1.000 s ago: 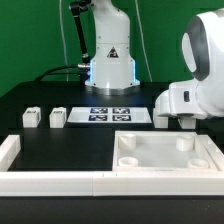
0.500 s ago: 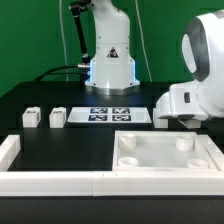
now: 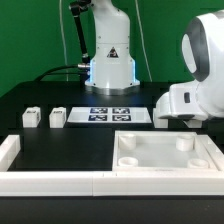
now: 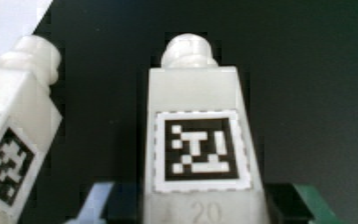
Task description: Assemble square table
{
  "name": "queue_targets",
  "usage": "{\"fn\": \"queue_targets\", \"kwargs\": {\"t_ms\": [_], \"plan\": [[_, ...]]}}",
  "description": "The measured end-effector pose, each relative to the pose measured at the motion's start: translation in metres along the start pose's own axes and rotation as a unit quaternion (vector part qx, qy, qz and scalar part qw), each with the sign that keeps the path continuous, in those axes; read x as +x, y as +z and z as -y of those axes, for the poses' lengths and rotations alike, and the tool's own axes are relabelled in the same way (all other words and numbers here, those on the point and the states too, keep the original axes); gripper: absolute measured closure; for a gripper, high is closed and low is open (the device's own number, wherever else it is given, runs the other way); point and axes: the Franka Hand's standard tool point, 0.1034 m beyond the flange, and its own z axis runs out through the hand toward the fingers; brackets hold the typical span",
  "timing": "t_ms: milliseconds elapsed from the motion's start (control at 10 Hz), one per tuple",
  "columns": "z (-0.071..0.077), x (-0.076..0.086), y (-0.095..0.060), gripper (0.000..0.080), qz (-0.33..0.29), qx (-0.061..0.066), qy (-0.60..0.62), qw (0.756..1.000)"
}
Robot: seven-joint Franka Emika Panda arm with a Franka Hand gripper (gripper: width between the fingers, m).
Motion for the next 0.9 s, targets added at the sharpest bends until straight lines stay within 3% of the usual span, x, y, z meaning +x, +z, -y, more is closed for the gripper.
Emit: {"fn": "queue_targets", "kwargs": {"t_ms": [100,300,500,600,700,900], "plan": [[-0.003,-0.004,-0.006,0.0511,0.009,-0.001,-0.008,1.000],[-0.021,-0.021,-0.066,0.0509,0.007,0.013,-0.012,1.000],[-0.051,-0.051,-0.117,0.0509,0.009,0.024,-0.032,0.999],[-0.062,-0.061,-0.135,0.0509,0.011,0.027,-0.026,0.999],[-0.057,-0.047,-0.137,0.0509,-0.032,0.032,-0.025,0.999],[-0.056,-0.049,-0.138,0.0509,-0.092,0.034,-0.022,0.995]]}}
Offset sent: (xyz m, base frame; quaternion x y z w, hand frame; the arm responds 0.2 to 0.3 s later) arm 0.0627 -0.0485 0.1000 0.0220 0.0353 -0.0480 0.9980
